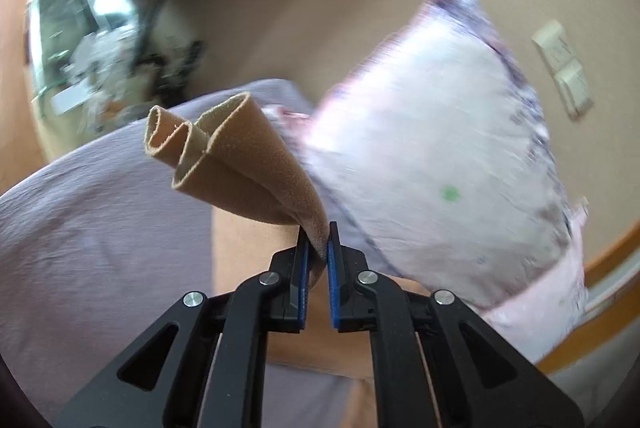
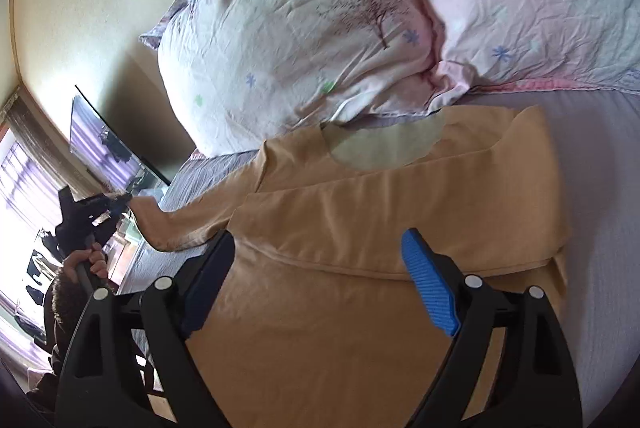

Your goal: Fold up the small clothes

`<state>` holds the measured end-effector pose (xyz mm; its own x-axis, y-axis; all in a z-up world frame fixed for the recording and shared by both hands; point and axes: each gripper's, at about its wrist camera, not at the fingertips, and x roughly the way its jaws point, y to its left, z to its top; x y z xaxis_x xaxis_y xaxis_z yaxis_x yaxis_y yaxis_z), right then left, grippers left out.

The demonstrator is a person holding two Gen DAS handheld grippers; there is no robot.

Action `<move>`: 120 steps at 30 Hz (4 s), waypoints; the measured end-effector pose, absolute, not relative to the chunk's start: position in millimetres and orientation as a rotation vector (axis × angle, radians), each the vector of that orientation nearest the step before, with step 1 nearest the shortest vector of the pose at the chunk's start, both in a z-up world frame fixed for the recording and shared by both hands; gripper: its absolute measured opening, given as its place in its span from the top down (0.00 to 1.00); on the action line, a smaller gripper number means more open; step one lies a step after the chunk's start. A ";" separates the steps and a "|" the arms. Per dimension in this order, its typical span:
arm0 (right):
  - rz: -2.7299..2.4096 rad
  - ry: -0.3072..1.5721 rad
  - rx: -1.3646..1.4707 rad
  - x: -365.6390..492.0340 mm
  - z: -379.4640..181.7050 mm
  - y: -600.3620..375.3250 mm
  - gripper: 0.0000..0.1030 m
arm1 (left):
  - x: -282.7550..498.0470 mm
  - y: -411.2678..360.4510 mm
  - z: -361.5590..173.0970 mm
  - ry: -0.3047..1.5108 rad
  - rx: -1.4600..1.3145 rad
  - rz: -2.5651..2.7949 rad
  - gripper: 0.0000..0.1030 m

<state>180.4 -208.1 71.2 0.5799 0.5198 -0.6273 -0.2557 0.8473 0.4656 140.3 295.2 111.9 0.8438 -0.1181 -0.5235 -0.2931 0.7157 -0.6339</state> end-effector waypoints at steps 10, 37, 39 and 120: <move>0.200 0.860 0.553 204.1 30.9 -304.9 0.17 | 204.3 -94.3 41.0 1.019 -0.117 -0.575 0.90; 0.033 0.835 0.353 236.8 36.6 -307.6 0.99 | 214.5 70.6 48.4 0.963 -0.191 -0.269 0.18; -0.042 0.900 0.324 241.4 22.1 -314.5 0.98 | 210.8 64.6 48.0 0.965 -0.174 -0.269 0.18; 0.130 0.757 1.026 349.8 -28.6 -360.8 0.34 | 303.7 202.9 38.2 0.871 -0.797 -0.390 0.47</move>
